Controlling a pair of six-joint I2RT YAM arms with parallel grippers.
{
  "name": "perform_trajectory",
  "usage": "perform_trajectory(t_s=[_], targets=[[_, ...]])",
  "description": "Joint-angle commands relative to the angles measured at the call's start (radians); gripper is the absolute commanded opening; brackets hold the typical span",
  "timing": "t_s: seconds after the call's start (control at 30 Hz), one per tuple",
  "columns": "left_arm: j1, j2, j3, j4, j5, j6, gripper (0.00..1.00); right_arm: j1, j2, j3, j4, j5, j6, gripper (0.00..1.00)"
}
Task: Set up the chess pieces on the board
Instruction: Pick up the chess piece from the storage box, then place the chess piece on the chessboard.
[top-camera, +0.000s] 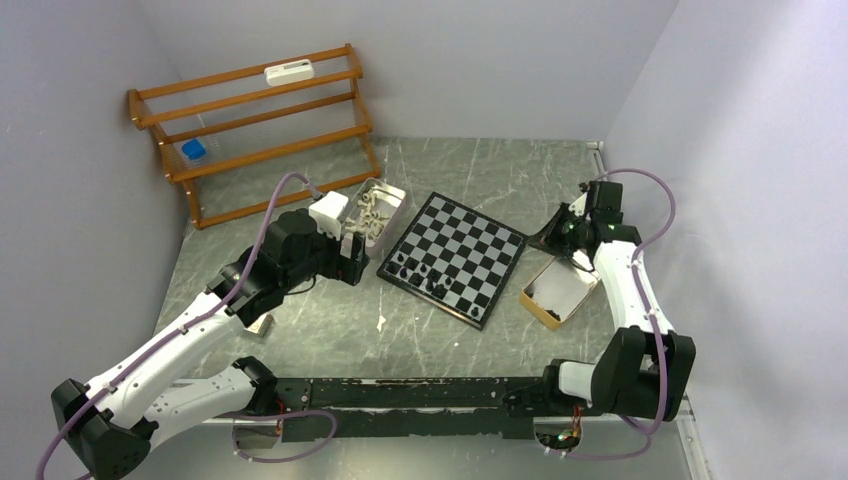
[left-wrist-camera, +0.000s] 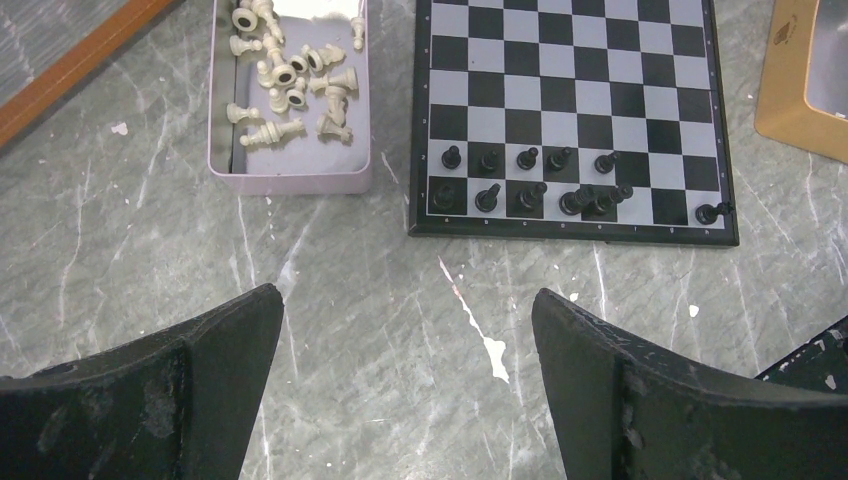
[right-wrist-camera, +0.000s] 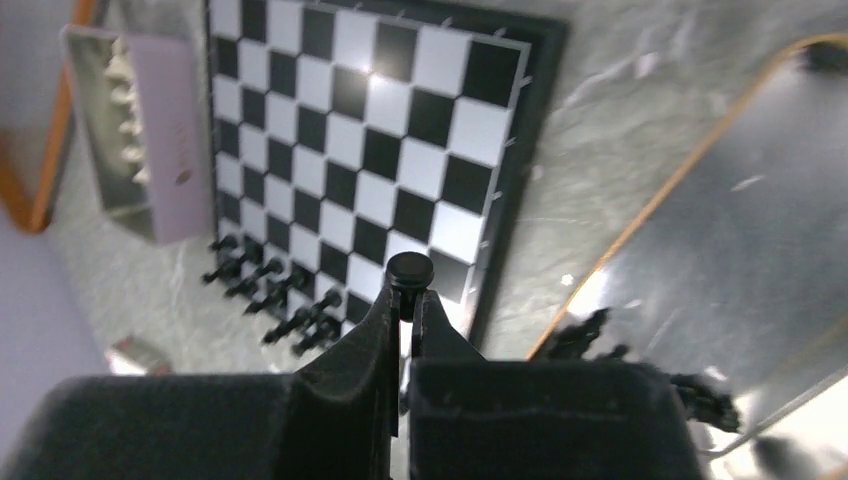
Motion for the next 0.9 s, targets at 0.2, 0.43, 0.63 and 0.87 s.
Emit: perform_trajectory(t_s=[0.2, 0.43, 0.63, 0.87], targets=[[-0.004, 0.008, 0.006, 0.000, 0.000, 0.006, 1.00, 0.049, -0.039, -0.134, 0.150, -0.510, 0.412, 0.00], [-0.004, 0.007, 0.009, -0.005, -0.018, 0.005, 1.00, 0.056, 0.107, -0.065, 0.060, -0.568, 0.349, 0.00], [-0.006, -0.004, 0.006, -0.007, -0.033, 0.001, 1.00, 0.164, 0.303, 0.060, -0.119, -0.517, 0.174, 0.00], [-0.006, -0.008, 0.008, -0.010, -0.035, 0.003, 1.00, 0.313, 0.465, 0.173, -0.269, -0.446, 0.059, 0.00]])
